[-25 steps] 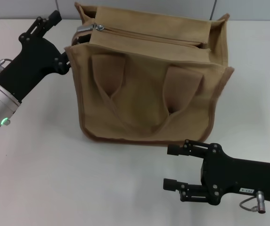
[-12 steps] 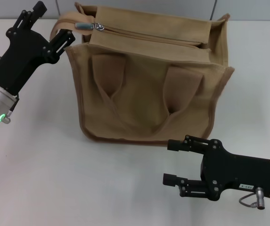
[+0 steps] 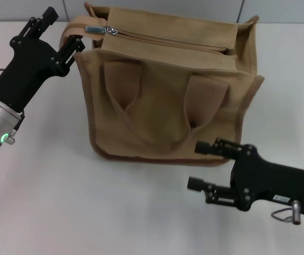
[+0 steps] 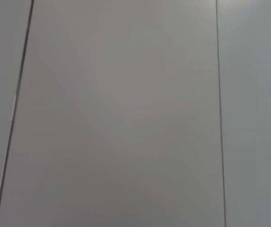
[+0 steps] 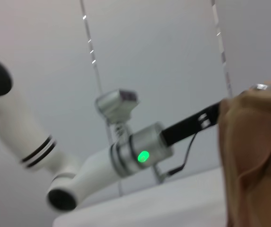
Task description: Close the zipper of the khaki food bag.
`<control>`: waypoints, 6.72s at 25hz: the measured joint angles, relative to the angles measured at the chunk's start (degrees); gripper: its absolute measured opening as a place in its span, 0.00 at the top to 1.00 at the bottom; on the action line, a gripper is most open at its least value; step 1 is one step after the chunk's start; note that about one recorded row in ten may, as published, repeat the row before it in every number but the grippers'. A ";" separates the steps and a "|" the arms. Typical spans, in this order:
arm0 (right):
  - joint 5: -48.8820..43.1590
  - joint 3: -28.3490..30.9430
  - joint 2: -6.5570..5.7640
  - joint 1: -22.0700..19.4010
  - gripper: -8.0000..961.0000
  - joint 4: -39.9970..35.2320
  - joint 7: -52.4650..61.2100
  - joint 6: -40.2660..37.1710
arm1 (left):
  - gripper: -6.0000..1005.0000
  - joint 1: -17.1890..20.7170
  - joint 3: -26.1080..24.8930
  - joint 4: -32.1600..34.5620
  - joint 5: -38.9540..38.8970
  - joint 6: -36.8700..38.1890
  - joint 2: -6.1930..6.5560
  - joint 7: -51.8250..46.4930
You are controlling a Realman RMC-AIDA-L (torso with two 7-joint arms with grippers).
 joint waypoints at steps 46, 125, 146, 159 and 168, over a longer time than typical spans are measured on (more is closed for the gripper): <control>27.37 3.42 -0.51 6.44 0.22 -1.50 90.93 -5.17 | 0.97 -1.65 -1.03 -6.01 0.64 7.10 0.00 2.12; 27.29 -14.98 -0.09 20.50 0.23 -7.37 78.81 9.99 | 0.97 -8.42 -1.03 -3.22 3.74 11.83 0.00 -16.67; 29.01 -15.07 0.00 21.82 0.23 -5.64 76.82 10.60 | 0.97 -8.74 -0.98 -3.46 3.74 10.56 0.00 -16.71; 29.01 -15.19 -0.08 22.19 0.23 -5.17 76.33 12.84 | 0.97 -8.61 -1.03 -3.47 3.42 10.41 0.00 -16.71; 28.58 -15.18 -0.06 22.37 0.23 -3.58 75.61 13.65 | 0.97 -8.42 -1.39 -3.47 3.42 10.78 0.00 -16.78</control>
